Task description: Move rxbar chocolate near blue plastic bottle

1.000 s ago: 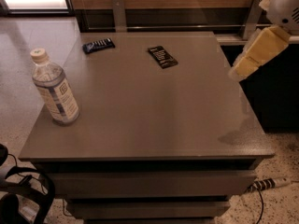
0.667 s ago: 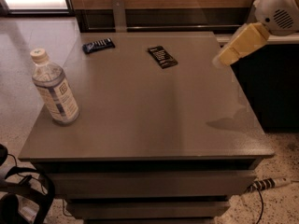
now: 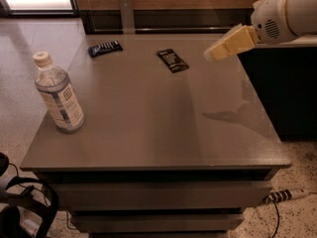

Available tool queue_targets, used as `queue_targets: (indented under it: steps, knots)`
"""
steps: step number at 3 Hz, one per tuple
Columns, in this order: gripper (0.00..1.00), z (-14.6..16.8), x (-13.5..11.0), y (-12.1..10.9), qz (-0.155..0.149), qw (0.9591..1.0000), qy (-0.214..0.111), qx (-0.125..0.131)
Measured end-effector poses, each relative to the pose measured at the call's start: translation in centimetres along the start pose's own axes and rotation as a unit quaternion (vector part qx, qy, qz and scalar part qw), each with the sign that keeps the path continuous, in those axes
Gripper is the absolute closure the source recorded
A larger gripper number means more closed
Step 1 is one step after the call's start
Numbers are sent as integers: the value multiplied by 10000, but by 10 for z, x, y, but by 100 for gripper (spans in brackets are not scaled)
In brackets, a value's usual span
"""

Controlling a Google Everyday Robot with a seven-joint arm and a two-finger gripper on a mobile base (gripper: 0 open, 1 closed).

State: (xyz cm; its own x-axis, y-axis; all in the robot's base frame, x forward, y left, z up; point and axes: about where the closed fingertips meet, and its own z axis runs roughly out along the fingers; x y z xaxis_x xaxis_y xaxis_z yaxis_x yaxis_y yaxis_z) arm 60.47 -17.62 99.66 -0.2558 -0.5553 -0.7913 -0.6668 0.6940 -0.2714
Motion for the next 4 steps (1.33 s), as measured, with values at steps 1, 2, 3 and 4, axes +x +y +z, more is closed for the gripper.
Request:
queue_targets:
  steps: [1, 2, 3, 4]
  knots:
    - [0, 0, 0, 0, 0, 10000, 0, 0]
    - [0, 20, -9, -2, -46, 9999, -30, -100]
    - [0, 61, -20, -9, 15, 9996, -135, -249]
    - [0, 98, -22, -12, 172, 9991, -244, -306]
